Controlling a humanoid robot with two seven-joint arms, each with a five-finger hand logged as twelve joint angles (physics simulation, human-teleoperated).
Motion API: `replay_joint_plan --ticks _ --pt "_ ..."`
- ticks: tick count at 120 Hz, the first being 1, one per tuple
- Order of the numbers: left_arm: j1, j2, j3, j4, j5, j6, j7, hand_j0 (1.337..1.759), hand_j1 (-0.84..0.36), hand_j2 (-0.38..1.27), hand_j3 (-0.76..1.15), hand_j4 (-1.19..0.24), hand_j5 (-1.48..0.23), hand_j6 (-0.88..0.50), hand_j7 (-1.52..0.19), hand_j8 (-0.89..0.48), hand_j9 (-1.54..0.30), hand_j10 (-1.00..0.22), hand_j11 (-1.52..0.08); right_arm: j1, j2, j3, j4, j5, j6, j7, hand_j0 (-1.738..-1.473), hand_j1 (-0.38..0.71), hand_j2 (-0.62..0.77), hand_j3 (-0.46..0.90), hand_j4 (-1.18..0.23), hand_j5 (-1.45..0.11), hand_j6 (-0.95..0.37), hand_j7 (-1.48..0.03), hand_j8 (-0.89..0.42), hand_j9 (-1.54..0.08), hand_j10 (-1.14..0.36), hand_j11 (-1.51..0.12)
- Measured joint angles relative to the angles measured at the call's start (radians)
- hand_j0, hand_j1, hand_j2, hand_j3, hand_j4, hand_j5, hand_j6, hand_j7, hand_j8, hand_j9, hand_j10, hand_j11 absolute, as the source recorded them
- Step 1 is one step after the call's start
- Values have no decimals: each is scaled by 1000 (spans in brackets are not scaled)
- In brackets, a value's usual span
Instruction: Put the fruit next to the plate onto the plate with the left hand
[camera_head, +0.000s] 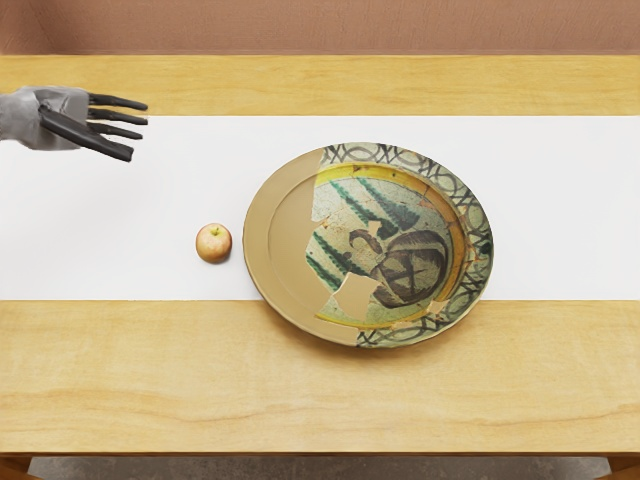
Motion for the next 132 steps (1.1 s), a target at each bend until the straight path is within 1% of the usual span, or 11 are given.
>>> replay_joint_plan --ticks 16,21,27,34,45,55,64,81,90,111,132 --pt "-1 14 1 -14 31 0 1 1658 53 49 0 -246 -321 -246 -321 -246 -321 -246 -321 0 0 1 -2 0 0 1 -1658 -307 -7 0 -35 -45 -35 -45 -35 -45 -35 -45" --pt "-4 43 0 -42 67 0 2 1658 53 49 0 -247 -321 -247 -321 -246 -321 -246 -321 0 0 2 -2 0 0 1 -1658 -307 -7 0 -35 -45 -35 -45 -35 -45 -35 -45" --pt "-4 145 -2 -143 129 0 15 1658 53 49 0 -248 -321 -247 -321 -247 -321 -247 -321 1 0 3 -2 0 0 1 -1658 -307 -7 0 -35 -45 -35 -45 -35 -45 -35 -45" --pt "-4 231 -5 -306 222 0 28 1658 53 50 0 -248 -322 -248 -322 -247 -322 -247 -322 1 0 3 -2 0 -1 1 -1658 -307 -7 0 -35 -45 -35 -45 -35 -45 -35 -45" --pt "1 267 -6 -531 400 63 39 1658 53 50 0 -248 -322 -248 -322 -248 -322 -248 -322 1 0 4 -3 0 -1 2 -1658 -307 -7 0 -35 -45 -35 -45 -35 -45 -35 -45" --pt "30 267 -4 -669 536 210 64 1658 53 50 0 -249 -322 -249 -322 -249 -321 -248 -321 1 0 4 -3 0 -1 2 -1658 -307 -7 0 -35 -45 -35 -45 -35 -45 -35 -45" --pt "59 260 -2 -749 646 364 94 1658 54 51 0 -250 -322 -251 -322 -251 -322 -250 -322 1 0 4 -3 0 -1 2 -1658 -307 -7 0 -35 -45 -35 -45 -35 -45 -35 -45" --pt "119 180 -1 -827 799 611 170 1658 54 52 0 -252 -323 -253 -323 -253 -323 -252 -323 1 0 4 -3 0 -1 2 -1658 -307 -7 0 -35 -45 -35 -45 -35 -45 -35 -45" --pt "139 132 1 -844 877 708 194 1658 53 53 0 -254 -324 -255 -324 -254 -324 -253 -324 1 0 4 -3 0 -1 2 -1658 -307 -7 0 -35 -45 -35 -45 -35 -45 -35 -45" --pt "145 58 24 -856 987 851 213 1658 50 54 0 -256 -328 -258 -328 -257 -328 -256 -327 3 0 4 -4 0 -1 2 -1658 -307 -7 0 -35 -45 -35 -45 -35 -45 -35 -45" --pt "146 0 98 -848 1052 949 216 1658 45 55 0 -259 -333 -261 -332 -260 -332 -259 -332 4 0 5 -4 0 -1 1 -1658 -307 -7 0 -35 -45 -35 -45 -35 -45 -35 -45"
